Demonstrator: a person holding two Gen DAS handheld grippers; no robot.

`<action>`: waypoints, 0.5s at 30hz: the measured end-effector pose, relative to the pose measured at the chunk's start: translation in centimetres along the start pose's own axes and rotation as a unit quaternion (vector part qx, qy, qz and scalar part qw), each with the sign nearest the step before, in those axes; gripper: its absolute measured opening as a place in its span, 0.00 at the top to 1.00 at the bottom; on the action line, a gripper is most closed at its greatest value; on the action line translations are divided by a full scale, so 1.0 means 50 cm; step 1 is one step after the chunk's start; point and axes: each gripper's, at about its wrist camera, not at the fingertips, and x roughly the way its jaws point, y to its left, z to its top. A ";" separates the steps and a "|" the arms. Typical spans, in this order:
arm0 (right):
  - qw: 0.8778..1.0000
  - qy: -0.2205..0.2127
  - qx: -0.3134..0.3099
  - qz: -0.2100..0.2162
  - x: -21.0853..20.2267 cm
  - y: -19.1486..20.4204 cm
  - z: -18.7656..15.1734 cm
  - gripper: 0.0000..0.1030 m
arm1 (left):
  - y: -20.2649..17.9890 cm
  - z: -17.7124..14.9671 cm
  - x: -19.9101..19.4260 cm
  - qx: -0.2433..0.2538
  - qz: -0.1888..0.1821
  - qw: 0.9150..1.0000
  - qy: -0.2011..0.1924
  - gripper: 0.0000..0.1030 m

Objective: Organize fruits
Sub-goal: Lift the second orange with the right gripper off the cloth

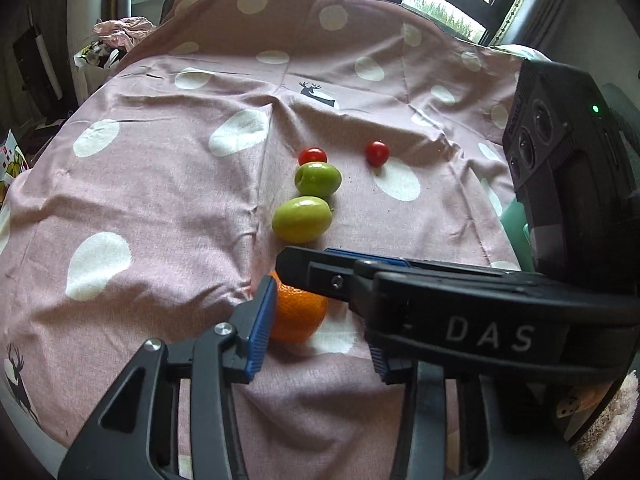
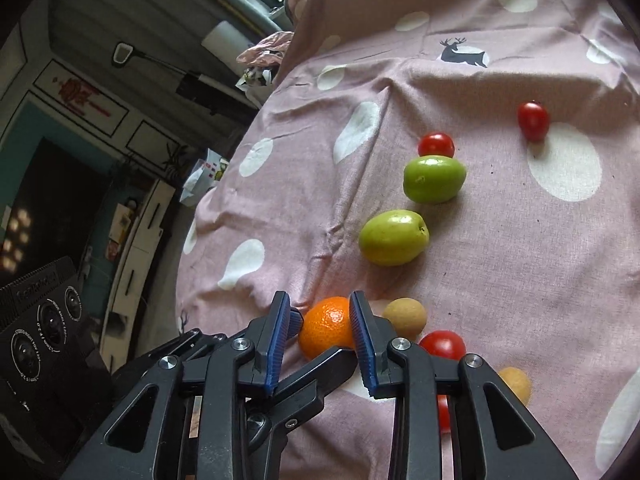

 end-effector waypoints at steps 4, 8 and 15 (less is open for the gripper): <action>1.000 0.016 0.019 -0.009 0.010 -0.016 0.001 0.67 | 0.003 -0.008 0.002 0.005 0.008 1.000 0.015 0.60; 0.999 0.030 0.018 0.001 0.014 -0.013 -0.001 0.61 | 0.007 -0.015 0.014 0.006 0.011 0.999 0.034 0.58; 0.999 0.038 -0.003 -0.020 0.021 0.000 -0.011 0.59 | 0.007 -0.018 0.022 0.011 0.021 0.999 0.033 0.60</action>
